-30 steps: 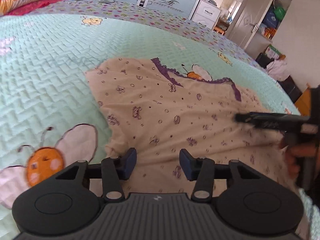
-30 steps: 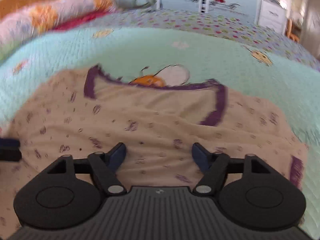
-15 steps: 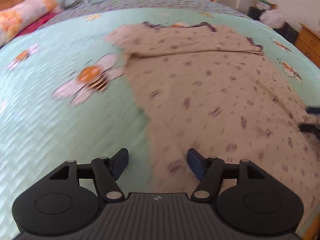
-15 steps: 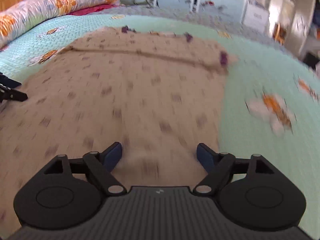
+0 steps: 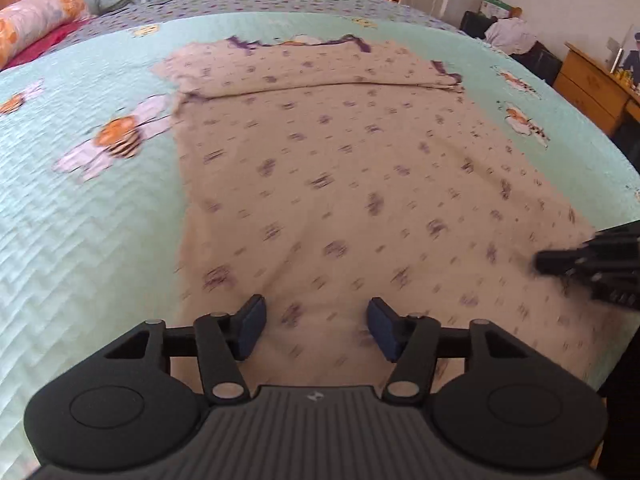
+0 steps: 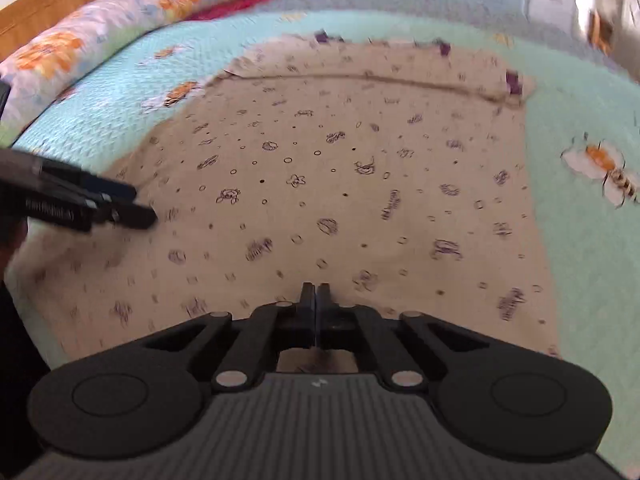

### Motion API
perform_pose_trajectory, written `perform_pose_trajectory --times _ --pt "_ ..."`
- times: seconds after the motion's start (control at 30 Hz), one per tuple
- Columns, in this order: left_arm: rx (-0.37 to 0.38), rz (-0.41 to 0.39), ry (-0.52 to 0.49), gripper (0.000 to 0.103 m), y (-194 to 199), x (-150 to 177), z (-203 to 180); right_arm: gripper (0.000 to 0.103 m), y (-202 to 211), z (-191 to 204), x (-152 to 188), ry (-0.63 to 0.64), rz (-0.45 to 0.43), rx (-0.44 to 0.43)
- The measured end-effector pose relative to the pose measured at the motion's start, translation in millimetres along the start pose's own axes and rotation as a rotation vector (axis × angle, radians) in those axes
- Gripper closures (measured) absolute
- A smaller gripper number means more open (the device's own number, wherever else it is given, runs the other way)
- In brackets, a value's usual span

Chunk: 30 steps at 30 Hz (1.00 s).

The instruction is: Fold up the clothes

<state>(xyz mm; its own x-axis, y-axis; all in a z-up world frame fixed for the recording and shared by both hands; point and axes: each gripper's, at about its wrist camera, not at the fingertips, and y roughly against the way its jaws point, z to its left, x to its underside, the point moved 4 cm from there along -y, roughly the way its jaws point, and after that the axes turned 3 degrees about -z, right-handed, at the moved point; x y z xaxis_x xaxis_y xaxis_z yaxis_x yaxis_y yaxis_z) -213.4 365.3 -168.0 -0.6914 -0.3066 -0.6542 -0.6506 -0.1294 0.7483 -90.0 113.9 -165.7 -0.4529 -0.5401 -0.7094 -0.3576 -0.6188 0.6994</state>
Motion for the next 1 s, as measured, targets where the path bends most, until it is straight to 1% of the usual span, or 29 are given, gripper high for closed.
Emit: perform_pose_trajectory --times 0.03,0.07,0.1,0.13,0.17,0.2,0.23,0.27,0.3,0.33,0.37,0.4,0.43,0.47,0.5,0.53,0.57,0.6,0.63,0.67,0.7,0.73,0.77,0.8,0.83,0.87,0.93,0.97,1.0 --pt "-0.016 0.006 0.019 0.056 10.0 4.2 12.1 0.103 10.5 -8.6 6.5 -0.012 -0.004 0.016" --pt "-0.035 0.013 0.036 0.064 20.1 7.9 23.8 0.103 22.2 -17.9 12.5 -0.031 -0.005 0.036" --pt "-0.042 0.016 0.039 0.064 25.0 10.0 25.4 0.103 33.9 -27.2 18.5 -0.051 -0.006 0.056" --pt "-0.038 0.014 0.029 0.063 25.3 10.7 18.1 0.103 45.6 -36.5 24.5 -0.070 -0.007 0.076" --pt "-0.034 0.012 0.018 0.063 25.6 11.4 10.8 0.098 51.5 -32.4 24.8 -0.073 -0.023 0.070" --pt "-0.030 0.010 0.008 0.060 25.9 12.1 3.5 0.097 55.6 -24.0 23.2 -0.070 -0.043 0.056" --pt "-0.026 0.008 -0.002 0.053 26.2 12.8 -3.8 0.097 59.7 -15.6 21.7 -0.066 -0.063 0.042" --pt "-0.022 0.006 -0.013 0.049 26.5 13.5 -11.1 0.096 63.8 -7.2 20.1 -0.063 -0.083 0.028" --pt "-0.018 0.004 -0.023 0.048 26.8 14.2 -18.4 0.095 58.9 5.4 17.8 -0.059 -0.088 0.001" --pt "-0.015 0.002 -0.033 0.048 27.2 14.9 -25.7 0.088 49.4 17.1 18.3 -0.051 -0.074 -0.016" --pt "-0.011 0.000 -0.044 0.049 27.5 15.6 -33.0 0.088 39.4 28.0 19.9 -0.041 -0.054 -0.029" --pt "-0.025 0.016 -0.060 0.049 23.1 22.3 -36.6 0.088 30.3 34.3 24.7 -0.025 -0.021 -0.023" --pt "-0.039 0.017 -0.069 0.049 20.0 31.9 -34.6 0.088 31.5 32.6 30.5 -0.008 -0.019 -0.020" --pt "-0.032 -0.001 -0.046 0.049 25.5 38.2 -27.0 0.088 35.9 28.8 36.3 0.010 -0.030 -0.019" --pt "-0.020 -0.012 -0.006 0.049 34.1 43.4 -16.1 0.088 43.7 18.2 42.1 -0.001 -0.027 -0.011" --pt "-0.018 -0.018 0.035 0.050 42.4 47.6 -4.5 0.088 53.4 1.9 48.8 -0.045 -0.020 -0.007" --pt "-0.023 -0.019 0.073 0.056 50.1 49.8 6.0 0.089 63.3 -15.5 55.9 -0.098 -0.013 -0.006" --pt "-0.027 -0.019 0.108 0.056 57.6 50.8 15.0 0.089 71.7 -23.8 58.0 -0.126 -0.020 0.010" --pt "-0.045 -0.026 0.115 0.056 64.4 48.7 18.8 0.092 79.7 -29.1 58.5 -0.146 -0.031 0.032" --pt "-0.076 -0.041 0.098 0.056 70.7 43.8 18.0 0.087 87.7 -34.5 59.0 -0.166 -0.042 0.055" --pt "-0.078 -0.067 0.076 0.056 74.9 36.4 12.1 0.087 95.7 -39.9 59.6 -0.186 -0.052 0.077" --pt "-0.056 -0.103 0.049 0.054 77.4 26.8 1.7 0.086 95.7 -35.5 52.4 -0.194 -0.078 0.066" --pt "-0.033 -0.139 0.022 0.049 80.0 17.2 -8.8 0.076 93.3 -28.1 42.8 -0.199 -0.107 0.046" --pt "-0.022 -0.148 0.010 0.048 75.7 11.5 -13.5 0.068 90.9 -20.6 33.1 -0.203 -0.137 0.025" --pt "-0.023 -0.134 0.011 0.047 65.1 9.1 -13.0 0.054 81.0 -14.5 23.3 -0.212 -0.151 0.009" --pt "-0.023 -0.120 0.013 0.047 54.5 6.7 -12.6 0.052 68.6 -8.8 13.5 -0.224 -0.160 -0.005" --pt "-0.024 -0.091 0.017 0.047 33.4 1.9 -11.6 0.052 41.0 0.3 -5.9 -0.242 -0.166 -0.038" --pt "-0.025 -0.077 0.018 0.047 22.9 -0.5 -11.2 0.053 26.7 1.4 -11.9 -0.247 -0.148 -0.054" --pt "-0.025 -0.063 0.020 0.048 12.4 -2.8 -10.7 0.054 14.3 -3.0 -12.8 -0.250 -0.111 -0.048"
